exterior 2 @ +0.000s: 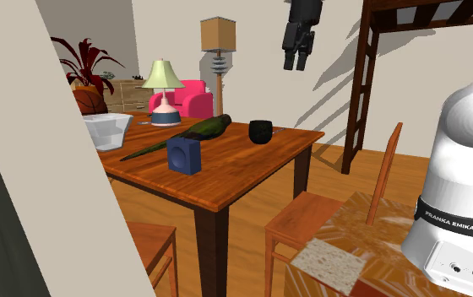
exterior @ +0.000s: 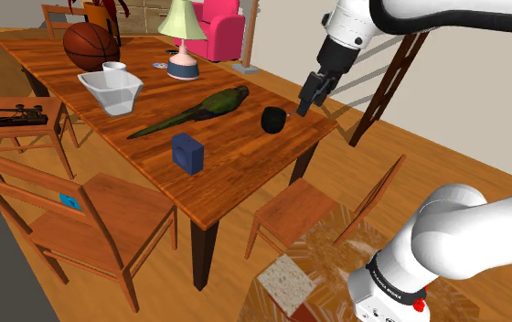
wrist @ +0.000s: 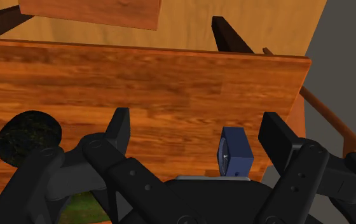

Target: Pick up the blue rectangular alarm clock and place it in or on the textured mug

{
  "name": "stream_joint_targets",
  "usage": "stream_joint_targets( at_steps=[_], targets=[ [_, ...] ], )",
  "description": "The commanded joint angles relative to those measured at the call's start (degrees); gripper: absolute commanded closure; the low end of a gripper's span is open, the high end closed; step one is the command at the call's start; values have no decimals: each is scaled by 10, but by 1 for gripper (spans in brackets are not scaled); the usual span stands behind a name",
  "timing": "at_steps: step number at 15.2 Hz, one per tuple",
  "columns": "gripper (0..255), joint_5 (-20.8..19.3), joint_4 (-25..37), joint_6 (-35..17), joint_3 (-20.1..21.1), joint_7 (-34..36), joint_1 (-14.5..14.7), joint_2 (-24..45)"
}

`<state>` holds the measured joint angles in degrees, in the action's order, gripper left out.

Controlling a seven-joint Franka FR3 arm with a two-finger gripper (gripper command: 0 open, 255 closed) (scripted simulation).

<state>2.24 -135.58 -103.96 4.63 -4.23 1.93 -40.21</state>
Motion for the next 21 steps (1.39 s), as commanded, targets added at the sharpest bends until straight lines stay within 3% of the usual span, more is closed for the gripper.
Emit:
stream_joint_targets(
  at_steps=[1,12,21],
  targets=[
    [0,6,-3,-38,13,14,3,30],
    [0,2,34,-225,77,84,7,228],
    [0,-64,136,-327,114,167,11,420]
  ],
)
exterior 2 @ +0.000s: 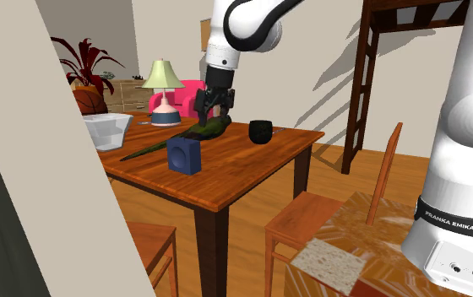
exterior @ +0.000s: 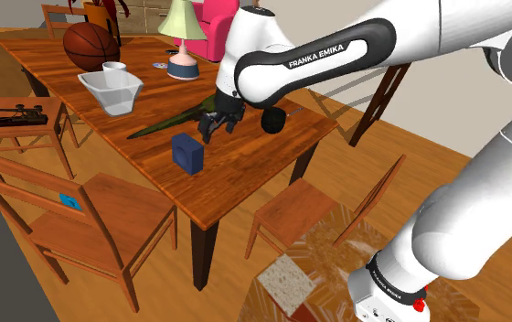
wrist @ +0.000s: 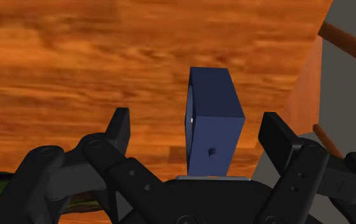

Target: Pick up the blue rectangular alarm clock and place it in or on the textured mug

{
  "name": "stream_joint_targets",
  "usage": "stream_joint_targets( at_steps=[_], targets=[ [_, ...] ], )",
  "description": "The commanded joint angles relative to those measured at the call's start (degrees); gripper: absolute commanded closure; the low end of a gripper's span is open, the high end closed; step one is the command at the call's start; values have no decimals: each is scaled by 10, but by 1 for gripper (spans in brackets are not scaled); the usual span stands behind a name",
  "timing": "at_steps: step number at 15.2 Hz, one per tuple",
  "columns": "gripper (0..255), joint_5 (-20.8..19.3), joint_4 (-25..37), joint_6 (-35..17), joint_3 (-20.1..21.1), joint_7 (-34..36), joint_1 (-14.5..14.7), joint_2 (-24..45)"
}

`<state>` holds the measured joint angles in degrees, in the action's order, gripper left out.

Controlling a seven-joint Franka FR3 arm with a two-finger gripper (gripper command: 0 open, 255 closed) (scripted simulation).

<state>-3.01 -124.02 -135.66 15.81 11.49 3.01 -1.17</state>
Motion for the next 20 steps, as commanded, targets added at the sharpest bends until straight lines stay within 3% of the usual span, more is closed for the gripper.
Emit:
stream_joint_targets(
  at_steps=[1,6,14,20],
  targets=[
    [0,-22,36,-18,4,20,2,51],
    [0,-74,126,-43,0,68,24,162],
    [0,-98,136,-82,-11,84,34,214],
    [0,-98,136,-82,-11,84,34,214]
  ],
)
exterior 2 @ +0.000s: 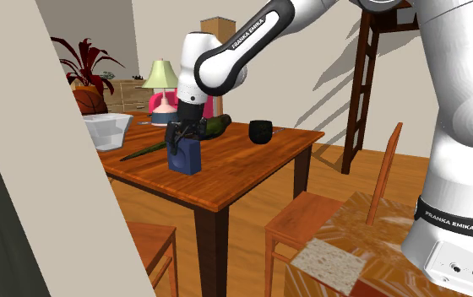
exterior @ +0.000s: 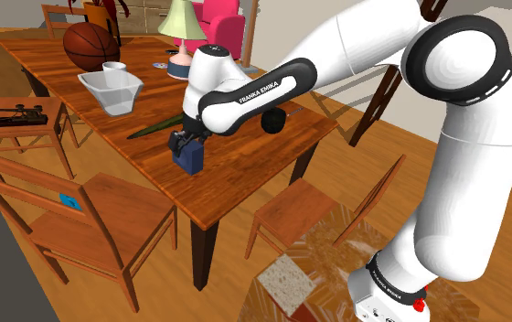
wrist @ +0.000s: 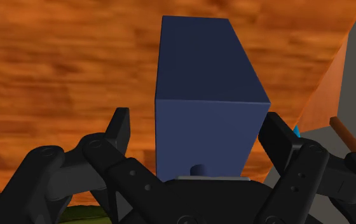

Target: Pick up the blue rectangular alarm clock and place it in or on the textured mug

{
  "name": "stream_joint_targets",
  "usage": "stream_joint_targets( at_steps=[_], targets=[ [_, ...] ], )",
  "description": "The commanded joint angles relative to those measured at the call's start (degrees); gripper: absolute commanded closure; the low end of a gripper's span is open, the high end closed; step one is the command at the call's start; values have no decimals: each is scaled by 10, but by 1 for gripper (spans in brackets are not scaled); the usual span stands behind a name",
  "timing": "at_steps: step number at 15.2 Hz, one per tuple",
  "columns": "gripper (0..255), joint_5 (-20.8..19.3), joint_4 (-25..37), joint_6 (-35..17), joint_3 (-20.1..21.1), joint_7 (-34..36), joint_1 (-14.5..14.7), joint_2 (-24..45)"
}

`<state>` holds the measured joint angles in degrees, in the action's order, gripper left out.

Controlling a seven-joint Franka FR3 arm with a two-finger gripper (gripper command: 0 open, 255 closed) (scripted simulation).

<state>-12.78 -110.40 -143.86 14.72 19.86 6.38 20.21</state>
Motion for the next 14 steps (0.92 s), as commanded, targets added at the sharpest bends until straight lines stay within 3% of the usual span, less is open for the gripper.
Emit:
stream_joint_targets(
  at_steps=[1,2,3,14],
  targets=[
    [0,0,0,0,0,0,0,0],
    [0,0,0,0,0,0,0,0],
    [255,0,0,0,0,0,0,0],
    [255,5,4,12,3,-4,-2,-9]
  ],
)
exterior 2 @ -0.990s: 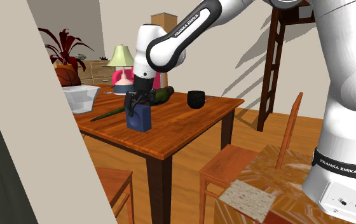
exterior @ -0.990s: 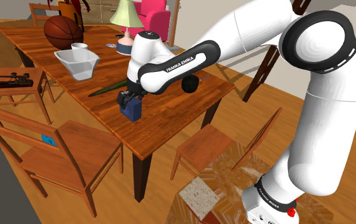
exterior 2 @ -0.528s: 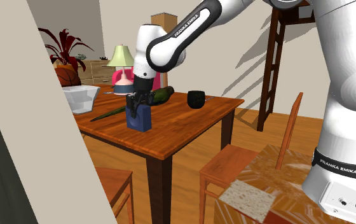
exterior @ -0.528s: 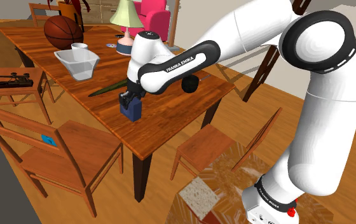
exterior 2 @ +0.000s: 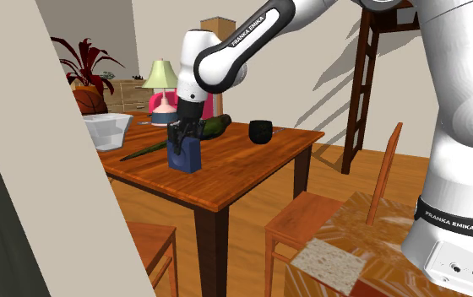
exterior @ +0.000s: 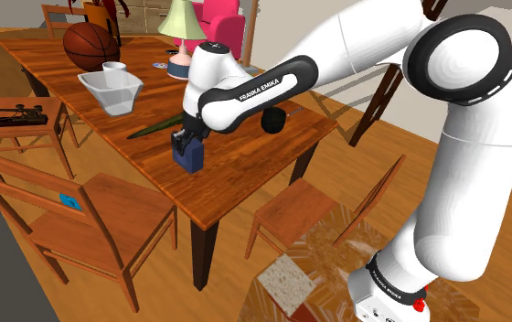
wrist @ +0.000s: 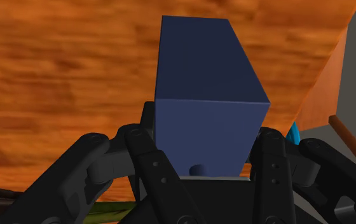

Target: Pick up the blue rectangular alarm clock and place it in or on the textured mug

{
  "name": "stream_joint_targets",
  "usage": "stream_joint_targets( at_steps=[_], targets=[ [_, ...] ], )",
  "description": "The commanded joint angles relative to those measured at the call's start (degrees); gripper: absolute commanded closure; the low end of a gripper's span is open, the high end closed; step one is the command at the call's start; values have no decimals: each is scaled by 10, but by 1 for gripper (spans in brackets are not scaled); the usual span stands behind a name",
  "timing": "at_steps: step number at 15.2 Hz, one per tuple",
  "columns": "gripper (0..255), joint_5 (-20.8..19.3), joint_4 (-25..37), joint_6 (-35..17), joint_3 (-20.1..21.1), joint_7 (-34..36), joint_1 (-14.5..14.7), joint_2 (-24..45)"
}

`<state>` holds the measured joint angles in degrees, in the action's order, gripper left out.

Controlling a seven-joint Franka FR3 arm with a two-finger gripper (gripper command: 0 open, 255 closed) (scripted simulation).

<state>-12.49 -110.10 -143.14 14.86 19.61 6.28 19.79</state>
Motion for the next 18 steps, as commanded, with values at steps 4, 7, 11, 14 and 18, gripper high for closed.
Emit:
stream_joint_targets(
  at_steps=[4,7,11,14,18],
  targets=[
    [255,12,11,30,6,-9,-4,-21],
    [255,19,20,50,9,-15,-6,-32],
    [255,27,33,76,12,-21,-7,-46],
    [255,33,44,96,14,-26,-9,-55],
    [255,39,62,123,16,-31,-10,-66]
  ],
)
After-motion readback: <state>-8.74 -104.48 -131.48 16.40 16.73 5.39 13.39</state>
